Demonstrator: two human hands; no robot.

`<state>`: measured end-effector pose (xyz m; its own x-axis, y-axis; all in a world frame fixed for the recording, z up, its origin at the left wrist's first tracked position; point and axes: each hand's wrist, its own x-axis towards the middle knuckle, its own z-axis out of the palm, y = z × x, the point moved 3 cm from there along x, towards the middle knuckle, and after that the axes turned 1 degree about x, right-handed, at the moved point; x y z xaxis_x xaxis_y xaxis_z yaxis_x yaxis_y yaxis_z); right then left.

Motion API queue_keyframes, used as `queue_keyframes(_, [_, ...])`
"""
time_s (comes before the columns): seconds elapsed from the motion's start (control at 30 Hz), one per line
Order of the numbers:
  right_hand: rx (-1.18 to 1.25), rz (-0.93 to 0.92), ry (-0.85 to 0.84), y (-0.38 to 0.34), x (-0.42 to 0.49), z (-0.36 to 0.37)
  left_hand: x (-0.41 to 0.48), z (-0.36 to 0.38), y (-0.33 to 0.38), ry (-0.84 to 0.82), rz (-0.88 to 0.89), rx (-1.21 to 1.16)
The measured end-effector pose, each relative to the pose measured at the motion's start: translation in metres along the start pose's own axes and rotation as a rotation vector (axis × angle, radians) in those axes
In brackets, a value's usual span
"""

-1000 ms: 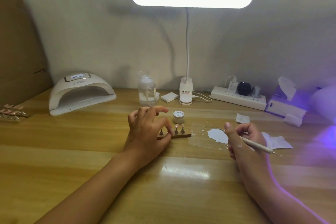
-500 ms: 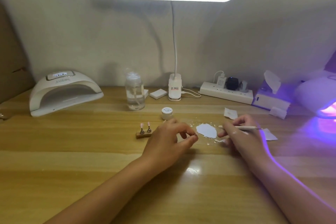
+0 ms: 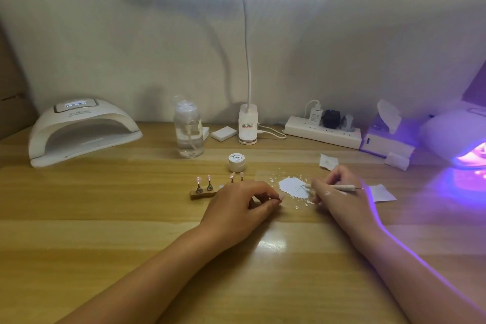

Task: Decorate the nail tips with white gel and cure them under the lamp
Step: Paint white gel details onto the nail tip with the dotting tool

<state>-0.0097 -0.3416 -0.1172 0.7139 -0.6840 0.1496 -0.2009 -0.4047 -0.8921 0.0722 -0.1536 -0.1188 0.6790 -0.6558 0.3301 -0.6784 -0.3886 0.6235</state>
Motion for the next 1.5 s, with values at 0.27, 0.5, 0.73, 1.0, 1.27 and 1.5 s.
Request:
queue_keyframes(0.27, [0.018,-0.011,-0.026,-0.002,0.0,0.0,0.0,0.0,-0.001,0.013,-0.005,-0.02])
queue_keyframes(0.5, [0.437,-0.101,0.143,-0.014,-0.008,-0.009,0.001,-0.006,-0.002,0.102,0.032,-0.107])
queue_keyframes(0.73, [0.523,-0.014,-0.093,-0.021,-0.037,0.027,0.001,-0.006,-0.002,0.023,0.063,-0.038])
queue_keyframes(1.0, [0.491,0.0,-0.128,-0.021,-0.036,0.029,0.002,-0.003,-0.002,0.008,0.076,0.021])
queue_keyframes(1.27, [0.467,-0.006,-0.139,-0.02,-0.036,0.031,0.001,-0.004,0.001,0.005,0.094,0.043])
queue_keyframes(1.5, [0.463,-0.024,-0.151,-0.019,-0.036,0.032,0.001,-0.005,0.001,0.015,0.103,0.042])
